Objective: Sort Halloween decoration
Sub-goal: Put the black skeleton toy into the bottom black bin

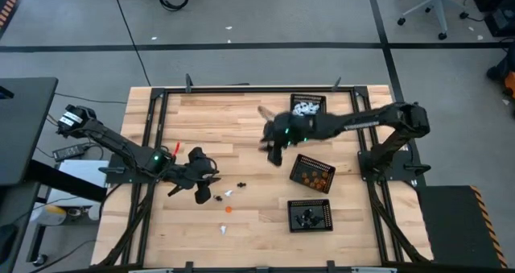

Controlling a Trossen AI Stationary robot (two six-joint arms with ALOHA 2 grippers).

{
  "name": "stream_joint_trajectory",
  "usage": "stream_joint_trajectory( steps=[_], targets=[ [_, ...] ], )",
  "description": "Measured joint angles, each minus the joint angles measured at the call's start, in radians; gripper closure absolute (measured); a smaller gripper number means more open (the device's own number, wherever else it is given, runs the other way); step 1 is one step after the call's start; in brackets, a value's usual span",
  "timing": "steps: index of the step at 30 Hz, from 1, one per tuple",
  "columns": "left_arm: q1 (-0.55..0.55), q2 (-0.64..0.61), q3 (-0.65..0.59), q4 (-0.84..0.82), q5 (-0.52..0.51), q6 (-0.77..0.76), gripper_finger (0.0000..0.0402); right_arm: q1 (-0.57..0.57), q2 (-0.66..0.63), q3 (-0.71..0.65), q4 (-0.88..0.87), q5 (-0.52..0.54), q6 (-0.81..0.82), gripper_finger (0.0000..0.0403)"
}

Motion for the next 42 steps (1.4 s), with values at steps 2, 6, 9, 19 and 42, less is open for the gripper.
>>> stream_joint_trajectory(
  steps=[2, 6, 9, 19, 42],
  targets=[
    [-0.006, 0.000, 0.000, 0.001, 0.000, 0.015, 0.0278, 0.049, 0.047, -0.001, 0.038, 0.006, 0.036, 0.0228],
    [-0.009, 0.000, 0.000, 0.005, 0.013, 0.040, 0.0278, 0.133, 0.170, 0.020, 0.156, 0.009, 0.096, 0.0200],
    [-0.010, 0.000, 0.000, 0.014, 0.043, 0.049, 0.0278, 0.179, 0.269, 0.055, 0.237, 0.013, 0.103, 0.0184],
    [-0.071, 0.000, -0.001, 0.009, 0.053, 0.034, 0.0278, 0.274, 0.461, 0.081, 0.476, 0.032, 0.078, 0.0176],
    [-0.073, -0.047, -0.001, 0.004, 0.045, 0.013, 0.0278, 0.241, 0.547, 0.081, 0.497, 0.075, -0.059, 0.0200]
  ],
)
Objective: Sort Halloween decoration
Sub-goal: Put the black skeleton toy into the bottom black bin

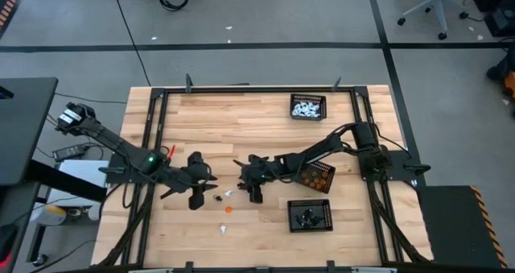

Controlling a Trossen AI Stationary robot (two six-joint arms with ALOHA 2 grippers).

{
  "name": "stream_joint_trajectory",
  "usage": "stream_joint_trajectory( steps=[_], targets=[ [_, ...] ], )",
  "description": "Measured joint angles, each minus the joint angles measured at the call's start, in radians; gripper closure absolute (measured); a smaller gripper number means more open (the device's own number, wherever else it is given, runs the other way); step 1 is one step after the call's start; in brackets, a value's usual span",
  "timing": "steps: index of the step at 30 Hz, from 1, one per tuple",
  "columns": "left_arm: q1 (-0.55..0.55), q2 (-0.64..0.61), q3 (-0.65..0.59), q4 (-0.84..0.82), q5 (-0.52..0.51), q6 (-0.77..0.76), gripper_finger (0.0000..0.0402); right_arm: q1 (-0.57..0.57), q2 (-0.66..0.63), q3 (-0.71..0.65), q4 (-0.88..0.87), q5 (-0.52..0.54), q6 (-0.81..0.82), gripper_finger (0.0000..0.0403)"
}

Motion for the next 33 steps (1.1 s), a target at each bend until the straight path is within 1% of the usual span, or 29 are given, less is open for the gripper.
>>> stream_joint_trajectory(
  steps=[5, 9, 14, 17, 20, 24, 29, 33],
  targets=[
    [0.006, 0.000, 0.000, 0.000, -0.001, 0.007, 0.0278, -0.004, 0.000, 0.000, -0.061, 0.001, -0.008, 0.0202],
    [0.006, 0.000, 0.000, -0.003, 0.000, 0.010, 0.0278, -0.007, -0.002, 0.001, -0.093, -0.020, -0.050, 0.0202],
    [0.006, 0.000, 0.000, -0.003, -0.002, 0.005, 0.0278, -0.007, -0.002, 0.002, -0.101, -0.021, -0.097, 0.0203],
    [0.006, 0.000, 0.000, -0.003, -0.003, 0.002, 0.0278, -0.006, -0.002, 0.002, -0.104, -0.019, -0.120, 0.0211],
    [0.006, 0.000, 0.000, -0.003, -0.003, -0.001, 0.0278, 0.001, -0.002, 0.002, -0.105, -0.008, -0.128, 0.0235],
    [0.006, 0.000, 0.000, -0.003, -0.003, -0.001, 0.0278, 0.011, -0.002, 0.002, -0.107, -0.006, -0.124, 0.0286],
    [0.006, 0.000, 0.000, -0.005, -0.003, -0.001, 0.0278, 0.025, -0.002, 0.003, -0.109, 0.026, -0.120, 0.0350],
    [0.006, 0.000, 0.000, -0.006, -0.007, -0.001, 0.0278, 0.027, -0.003, 0.014, -0.120, 0.038, -0.092, 0.0375]
  ],
)
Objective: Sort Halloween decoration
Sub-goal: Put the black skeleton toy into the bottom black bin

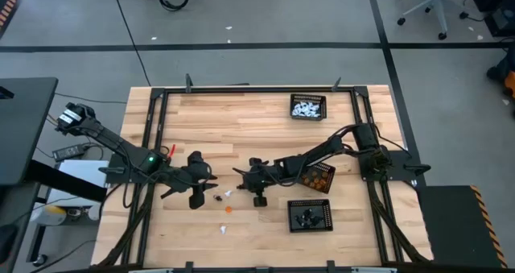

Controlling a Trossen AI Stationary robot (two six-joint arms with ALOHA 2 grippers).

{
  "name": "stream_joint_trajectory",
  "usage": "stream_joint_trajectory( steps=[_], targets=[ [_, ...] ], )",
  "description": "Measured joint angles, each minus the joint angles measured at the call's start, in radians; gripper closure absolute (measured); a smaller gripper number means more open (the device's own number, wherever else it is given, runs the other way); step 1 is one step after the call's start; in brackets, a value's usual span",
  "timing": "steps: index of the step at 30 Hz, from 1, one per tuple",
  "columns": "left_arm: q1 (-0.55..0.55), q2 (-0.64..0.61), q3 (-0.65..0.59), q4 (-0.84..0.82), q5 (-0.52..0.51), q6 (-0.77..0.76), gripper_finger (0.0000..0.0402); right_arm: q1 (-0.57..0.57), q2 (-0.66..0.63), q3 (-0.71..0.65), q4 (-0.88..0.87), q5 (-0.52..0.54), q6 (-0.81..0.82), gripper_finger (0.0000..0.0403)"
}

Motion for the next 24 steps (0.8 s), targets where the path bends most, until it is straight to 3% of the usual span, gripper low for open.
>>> stream_joint_trajectory(
  steps=[7, 13, 24],
  targets=[
    [-0.005, 0.000, 0.000, -0.012, 0.000, 0.000, 0.0278, -0.005, -0.027, 0.035, -0.030, 0.020, -0.007, 0.0361],
    [-0.015, 0.000, 0.000, -0.059, 0.000, 0.000, 0.0278, -0.002, -0.131, 0.054, -0.123, -0.069, -0.011, 0.0361],
    [0.017, 0.000, 0.000, -0.047, -0.005, 0.002, 0.0278, 0.058, -0.378, 0.054, -0.630, -0.301, 0.024, 0.0361]
  ],
)
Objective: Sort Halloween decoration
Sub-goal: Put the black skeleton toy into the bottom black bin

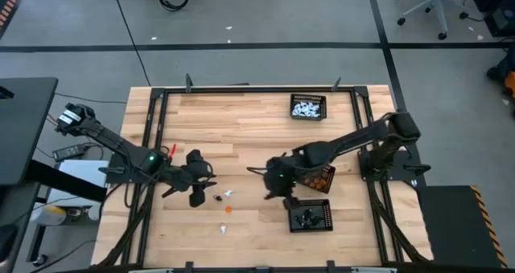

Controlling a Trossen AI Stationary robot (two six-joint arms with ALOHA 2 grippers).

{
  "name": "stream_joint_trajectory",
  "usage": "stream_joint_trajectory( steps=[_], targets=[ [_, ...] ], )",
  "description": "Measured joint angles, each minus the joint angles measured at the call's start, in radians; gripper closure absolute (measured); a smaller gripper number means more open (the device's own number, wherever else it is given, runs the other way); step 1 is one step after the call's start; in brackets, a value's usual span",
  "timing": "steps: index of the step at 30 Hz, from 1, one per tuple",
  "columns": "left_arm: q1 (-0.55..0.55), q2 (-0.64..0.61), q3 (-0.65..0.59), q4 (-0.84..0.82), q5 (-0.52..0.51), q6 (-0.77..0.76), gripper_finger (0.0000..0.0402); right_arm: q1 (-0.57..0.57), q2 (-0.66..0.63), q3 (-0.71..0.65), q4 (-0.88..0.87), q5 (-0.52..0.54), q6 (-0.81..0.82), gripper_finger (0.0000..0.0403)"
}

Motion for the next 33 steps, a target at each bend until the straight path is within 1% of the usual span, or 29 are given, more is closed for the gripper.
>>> stream_joint_trajectory(
  steps=[2, 6, 10, 14, 18, 23, 28, 33],
  targets=[
    [0.009, 0.000, 0.000, 0.008, 0.000, 0.000, 0.0278, 0.024, -0.038, 0.000, -0.090, -0.010, 0.027, 0.0361],
    [0.030, 0.000, 0.000, 0.035, -0.002, 0.000, 0.0278, 0.092, -0.112, 0.000, -0.196, -0.010, 0.063, 0.0361],
    [0.059, 0.003, 0.000, 0.064, -0.002, 0.008, 0.0278, 0.170, -0.139, -0.029, -0.310, 0.011, 0.096, 0.0361],
    [0.094, 0.003, 0.000, 0.089, -0.003, 0.034, 0.0278, 0.232, -0.148, -0.105, -0.265, 0.010, 0.187, 0.0361],
    [0.127, 0.003, 0.000, 0.090, -0.003, 0.029, 0.0278, 0.267, -0.146, -0.145, -0.235, 0.032, 0.264, 0.0353],
    [0.144, 0.003, 0.000, 0.093, -0.003, 0.002, 0.0278, 0.270, -0.145, -0.169, -0.226, 0.016, 0.286, 0.0321],
    [0.147, 0.003, 0.000, 0.076, -0.002, 0.020, 0.0278, 0.268, -0.145, -0.175, -0.225, 0.008, 0.284, 0.0280],
    [0.147, 0.003, 0.000, 0.068, -0.013, 0.026, 0.0278, 0.267, -0.145, -0.175, -0.226, 0.007, 0.283, 0.0251]
  ],
)
